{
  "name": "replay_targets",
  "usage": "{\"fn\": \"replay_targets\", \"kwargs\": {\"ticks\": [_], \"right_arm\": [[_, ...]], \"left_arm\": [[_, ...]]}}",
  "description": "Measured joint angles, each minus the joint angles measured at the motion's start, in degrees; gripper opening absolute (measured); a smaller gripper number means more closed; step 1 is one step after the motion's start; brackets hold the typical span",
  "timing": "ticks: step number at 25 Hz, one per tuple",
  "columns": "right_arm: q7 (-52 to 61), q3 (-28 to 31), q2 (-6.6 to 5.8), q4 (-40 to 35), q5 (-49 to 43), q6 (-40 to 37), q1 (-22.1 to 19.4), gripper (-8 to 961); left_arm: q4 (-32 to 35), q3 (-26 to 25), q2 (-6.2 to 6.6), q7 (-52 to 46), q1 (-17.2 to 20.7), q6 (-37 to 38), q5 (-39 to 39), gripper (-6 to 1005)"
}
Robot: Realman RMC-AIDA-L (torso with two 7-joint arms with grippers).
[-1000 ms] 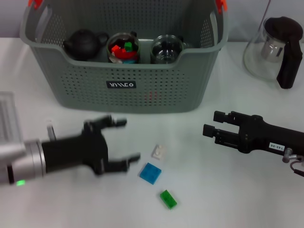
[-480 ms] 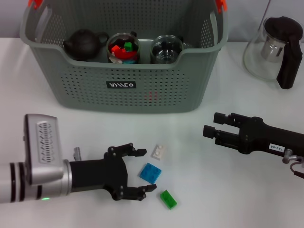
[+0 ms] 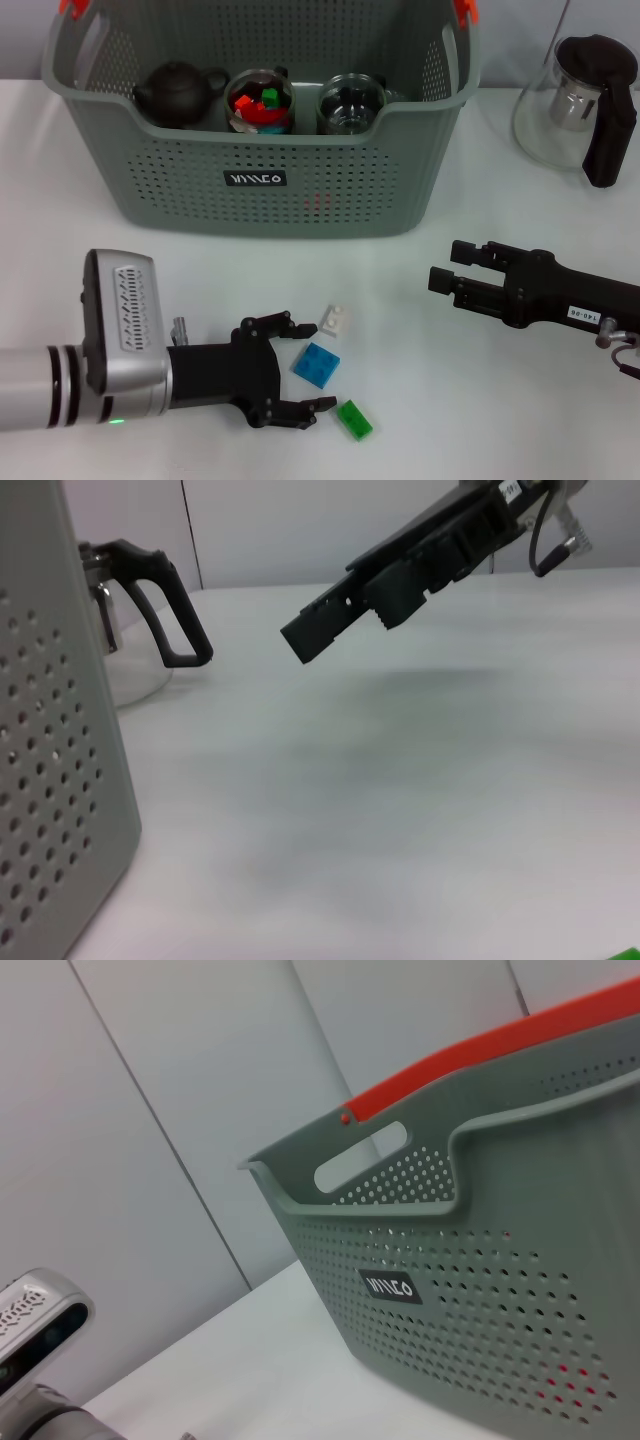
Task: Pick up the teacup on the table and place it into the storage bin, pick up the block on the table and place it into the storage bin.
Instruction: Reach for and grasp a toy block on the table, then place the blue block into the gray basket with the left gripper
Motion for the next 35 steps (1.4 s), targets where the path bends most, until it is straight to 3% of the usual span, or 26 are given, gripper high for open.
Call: {"fn": "replay_targets", "kwargs": {"ticks": [28, 35], "right_arm": [[0.0, 0.0, -0.04, 0.0, -0.35, -0.14, -0.27, 715], [0.0, 0.0, -0.07, 0.0, -0.35, -0.1, -0.25, 714]], "left_arm": [[-2.89, 0.53, -0.11, -0.43, -1.92, -2.8, -0.66, 682], [-2.63, 0.44, 0.1, -0.58, -2.2, -2.61, -0.47, 604]]}}
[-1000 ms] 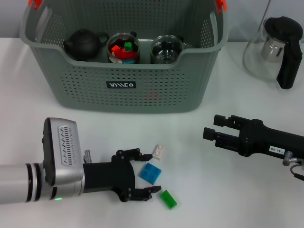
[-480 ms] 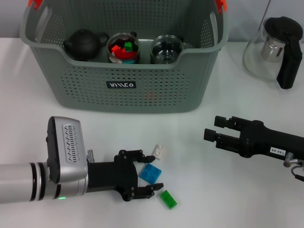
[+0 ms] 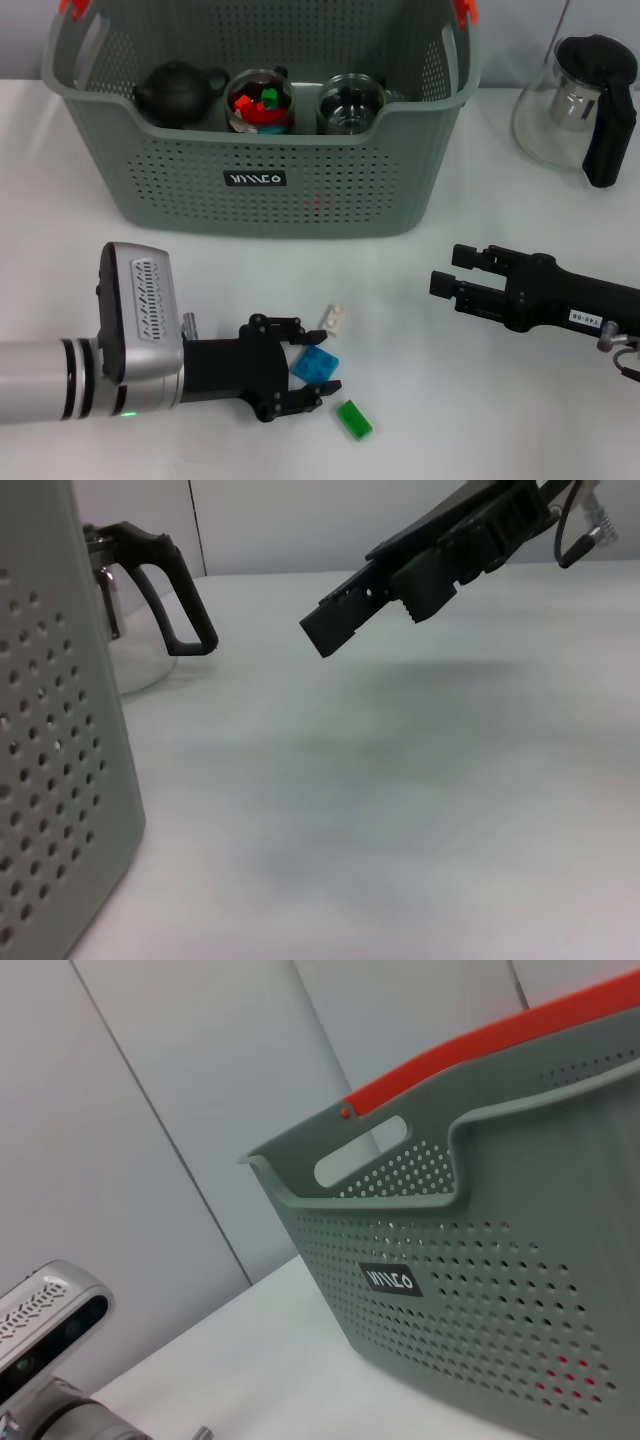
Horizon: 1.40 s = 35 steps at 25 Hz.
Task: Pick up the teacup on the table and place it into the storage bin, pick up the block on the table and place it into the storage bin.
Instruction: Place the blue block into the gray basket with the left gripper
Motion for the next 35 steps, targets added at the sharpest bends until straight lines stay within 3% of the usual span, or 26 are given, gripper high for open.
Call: {"fn": "replay_targets", "kwargs": {"ticks": [5, 9, 12, 16, 20, 24, 27, 31, 35], "right_arm": [[0.0, 0.0, -0.09, 0.0, 0.04, -0.06, 0.0, 714], [0.0, 0.0, -0.16, 0.0, 0.06, -0.19, 0.0, 713], [0.0, 0.0, -0.18, 0.0, 0.05, -0.2, 0.0, 713], [0.0, 0.0, -0.23, 0.0, 0.02, -0.25, 0.0, 713], [0.0, 0.0, -0.2, 0.0, -0.01, -0.52, 0.0, 714], [0.0, 0.0, -0.17, 0.0, -0.01, -0.65, 0.03, 714], [0.08, 0.0, -0.21, 0.0, 0.01, -0.68, 0.29, 715], [0.39, 0.0, -0.37, 0.0, -0.09, -0.69, 0.51, 715], [0.41, 0.0, -0.4, -0.06, -0.03, -0.71, 0.25, 714]], "left_arm": [[3.56, -1.49, 0.21, -3.41, 0.91, 6.37, -0.04, 560], [14.91, -8.91, 0.35, -11.35, 2.38, 24.56, -1.31, 559], [21.89, -14.48, 0.57, -18.73, 1.03, 33.84, -4.87, 557], [26.92, -20.66, 3.27, -31.65, -5.0, 37.04, -13.98, 554], [27.21, -20.08, 6.6, -38.16, -12.1, 25.89, -15.44, 551], [27.19, -12.95, 7.22, -38.48, -15.48, 8.94, -10.94, 546], [27.65, -5.64, 6.1, -38.38, -15.96, -5.0, -7.13, 537], [27.71, 3.19, 3.37, -37.11, -15.16, -19.51, -1.82, 524], [29.33, 5.75, 0.62, -33.68, -13.01, -25.33, 0.31, 472]]}}
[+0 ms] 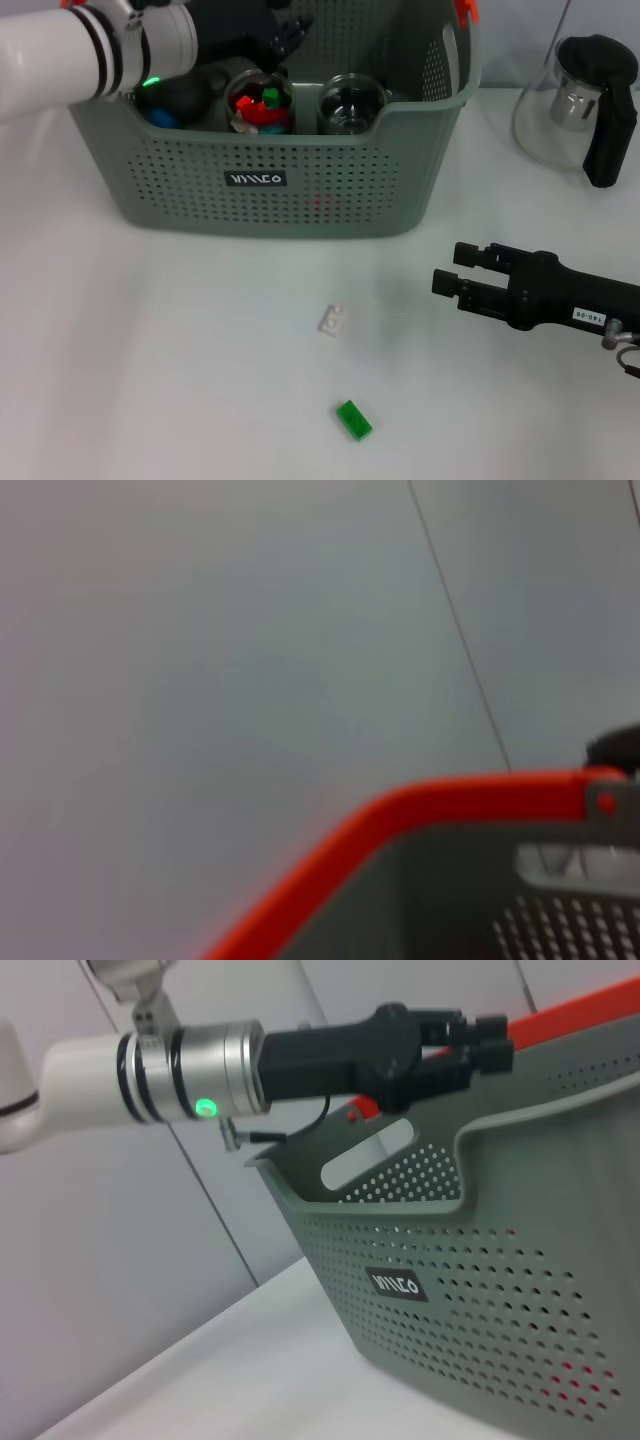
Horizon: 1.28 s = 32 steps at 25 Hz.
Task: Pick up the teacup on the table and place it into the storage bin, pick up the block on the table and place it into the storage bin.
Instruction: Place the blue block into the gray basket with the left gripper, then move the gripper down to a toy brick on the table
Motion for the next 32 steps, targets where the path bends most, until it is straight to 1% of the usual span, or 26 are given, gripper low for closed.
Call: {"fn": "replay_targets", "kwargs": {"ticks": [1, 2, 3, 4, 7, 9, 11, 13, 14, 16, 19, 24, 27, 32], "right_arm": [[0.01, 0.0, -0.04, 0.0, 0.02, 0.01, -0.04, 714], [0.01, 0.0, -0.08, 0.0, 0.04, 0.02, -0.04, 714], [0.02, 0.0, -0.11, 0.0, 0.06, 0.01, -0.05, 714], [0.02, 0.0, -0.13, 0.0, 0.1, 0.01, -0.05, 714], [0.03, 0.0, -0.16, -0.01, 0.23, 0.01, -0.07, 714], [0.03, 0.0, -0.14, 0.05, 0.21, 0.04, -0.06, 714], [0.03, 0.0, -0.09, 0.08, 0.21, 0.08, -0.03, 714], [0.03, 0.0, -0.07, 0.08, 0.21, 0.18, 0.0, 714], [0.03, 0.0, -0.07, 0.08, 0.21, 0.18, 0.0, 714], [0.03, 0.0, -0.03, 0.08, 0.1, 0.35, 0.13, 714], [0.03, 0.0, 0.03, 0.07, 0.02, 0.45, 0.19, 715], [0.03, 0.0, 0.09, 0.07, -0.04, 0.46, 0.19, 715], [0.03, 0.0, 0.13, 0.06, -0.06, 0.5, 0.2, 715], [0.03, 0.0, 0.27, 0.06, -0.05, 0.55, 0.07, 715]], "left_arm": [[1.09, 0.16, -0.36, 0.54, 0.75, 0.03, -0.83, 430], [3.07, 0.44, -0.67, 0.96, 2.11, 1.05, -3.3, 387], [4.06, 0.49, -0.69, 1.02, 2.8, 1.68, -4.89, 345], [5.87, 0.39, -0.58, 0.94, 4.46, 4.43, -8.75, 302], [8.79, -1.64, -0.05, 0.9, 8.24, 14.59, -17.25, 361], [9.18, -3.8, 0.33, 1.15, 10.22, 22.71, -19.46, 401], [8.09, -6.08, 0.64, 2.4, 12.04, 31.37, -19.19, 436], [5.18, -8.18, 0.68, 6.27, 13.94, 38.19, -17.4, 470], [3.27, -9.01, 0.63, 8.83, 14.81, 41.07, -16.02, 488], [-0.95, -10.71, 0.48, 12.61, 16.0, 43.91, -12.62, 504], [-6.92, -11.94, 0.22, 15.09, 17.03, 44.76, -8.02, 501], [-15.44, -11.94, -0.18, 21.63, 17.57, 40.41, -4.82, 497], [-19.96, -11.42, -0.25, 25.98, 16.44, 37.33, -3.88, 494], [-25.72, -10.55, -0.61, 28.13, 13.37, 31.26, -3.76, 493]]}}
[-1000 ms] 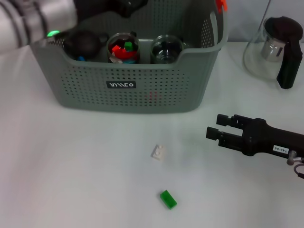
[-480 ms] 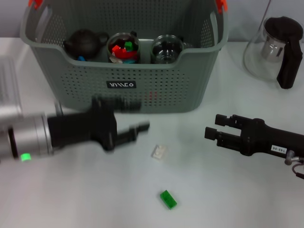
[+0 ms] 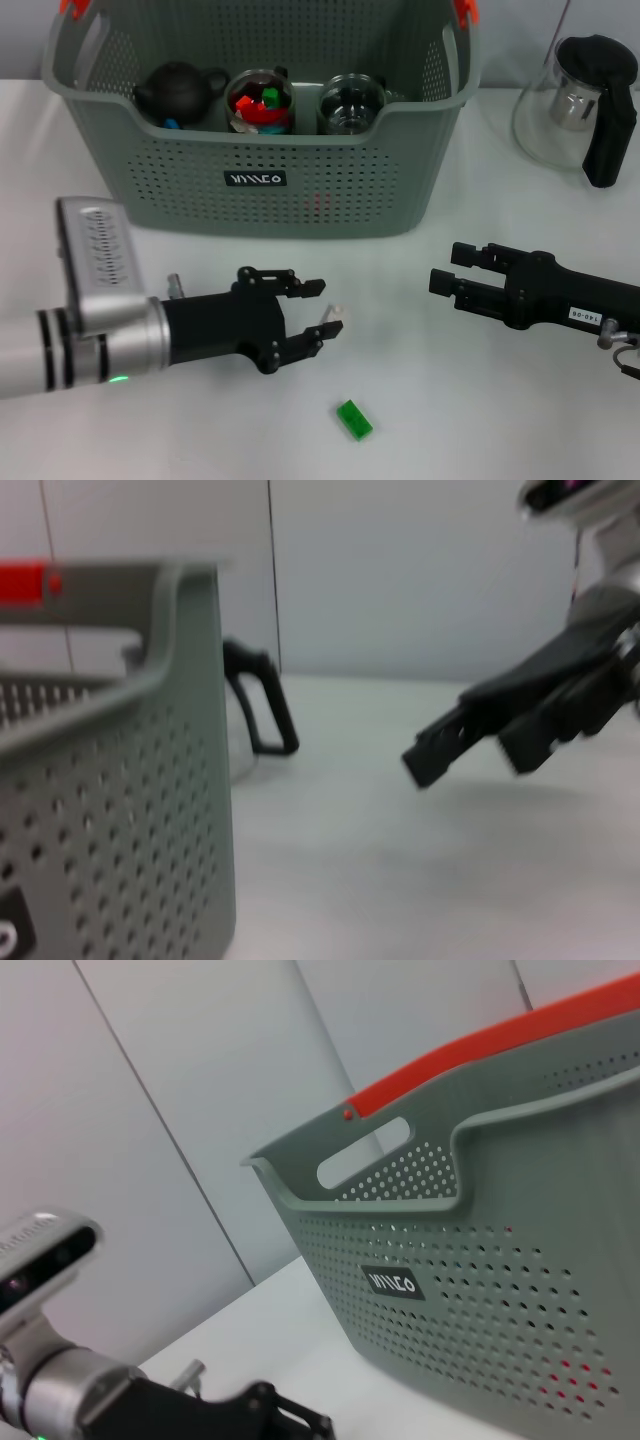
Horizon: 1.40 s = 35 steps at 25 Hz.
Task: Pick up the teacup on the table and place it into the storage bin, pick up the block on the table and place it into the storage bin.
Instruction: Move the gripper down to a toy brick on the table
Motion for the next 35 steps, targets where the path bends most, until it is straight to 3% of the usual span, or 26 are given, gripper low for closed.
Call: {"fn": "replay_targets", "kwargs": {"ticks": [6, 11, 25, 35], "right_arm": [[0.0, 0.0, 0.01, 0.0, 0.14, 0.07, -0.25, 714], [0.0, 0.0, 0.07, 0.0, 0.1, 0.09, -0.21, 714], [0.0, 0.0, -0.03, 0.0, 0.04, 0.08, -0.06, 714], [0.0, 0.0, -0.12, 0.0, 0.09, 0.08, -0.06, 714]], "left_arm": [[-5.47, 3.69, -0.34, 4.11, -3.16, -7.98, -0.47, 492], [-8.09, 3.42, -0.39, 7.03, -4.47, -9.83, -0.56, 491], [-8.43, 3.79, -0.41, 7.72, -5.28, -15.08, -3.41, 490], [-8.57, 3.78, -0.41, 7.76, -5.2, -14.73, -4.22, 489]]}}
